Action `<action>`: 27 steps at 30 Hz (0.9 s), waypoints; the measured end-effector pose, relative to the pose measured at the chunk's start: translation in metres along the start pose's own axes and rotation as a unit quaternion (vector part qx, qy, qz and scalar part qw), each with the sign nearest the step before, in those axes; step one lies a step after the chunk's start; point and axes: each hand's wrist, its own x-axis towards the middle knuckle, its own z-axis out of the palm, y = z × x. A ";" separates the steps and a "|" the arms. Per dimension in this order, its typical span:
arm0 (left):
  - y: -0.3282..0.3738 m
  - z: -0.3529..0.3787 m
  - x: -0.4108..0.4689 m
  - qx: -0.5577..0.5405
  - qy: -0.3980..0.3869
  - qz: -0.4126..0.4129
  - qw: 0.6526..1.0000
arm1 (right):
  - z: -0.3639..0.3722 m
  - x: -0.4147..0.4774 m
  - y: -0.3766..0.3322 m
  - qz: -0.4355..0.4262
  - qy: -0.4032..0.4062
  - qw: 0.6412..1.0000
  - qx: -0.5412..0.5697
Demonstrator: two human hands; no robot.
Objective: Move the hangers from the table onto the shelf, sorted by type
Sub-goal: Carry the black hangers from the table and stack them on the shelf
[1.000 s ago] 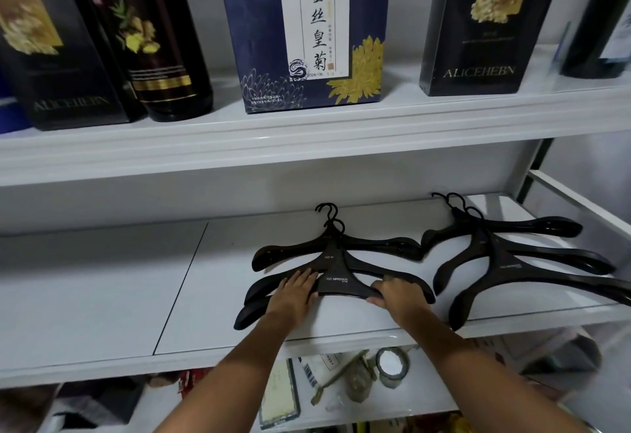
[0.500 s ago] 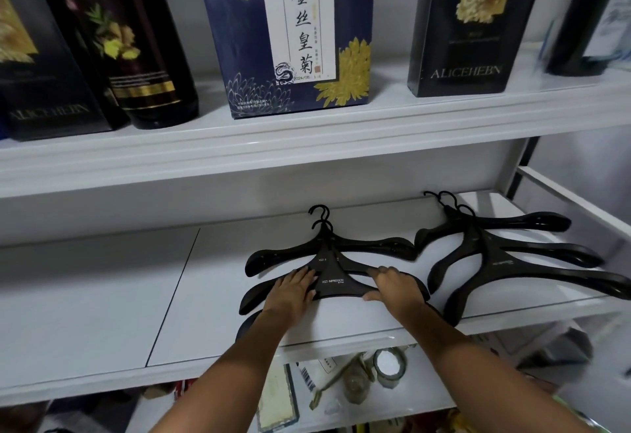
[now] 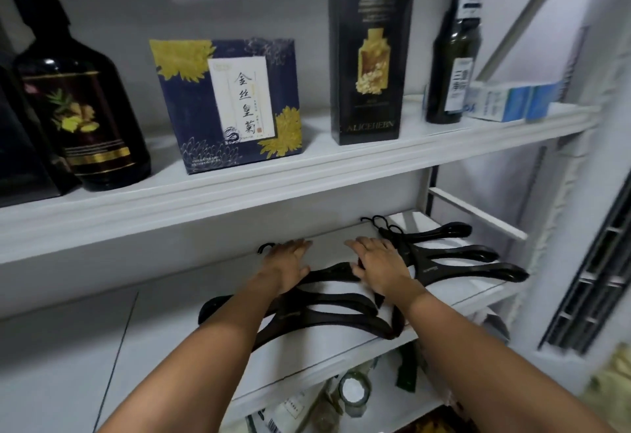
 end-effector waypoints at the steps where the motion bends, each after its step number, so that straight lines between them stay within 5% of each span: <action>1: 0.010 -0.007 0.006 -0.002 -0.003 0.016 1.000 | -0.007 -0.004 0.007 0.014 0.009 1.000 0.001; 9: 0.125 -0.035 0.037 -0.034 0.044 0.166 0.985 | -0.060 -0.070 0.080 0.123 0.025 0.991 -0.048; 27: 0.372 -0.034 -0.005 -0.034 0.058 0.352 0.934 | -0.117 -0.302 0.203 0.372 0.065 0.920 -0.102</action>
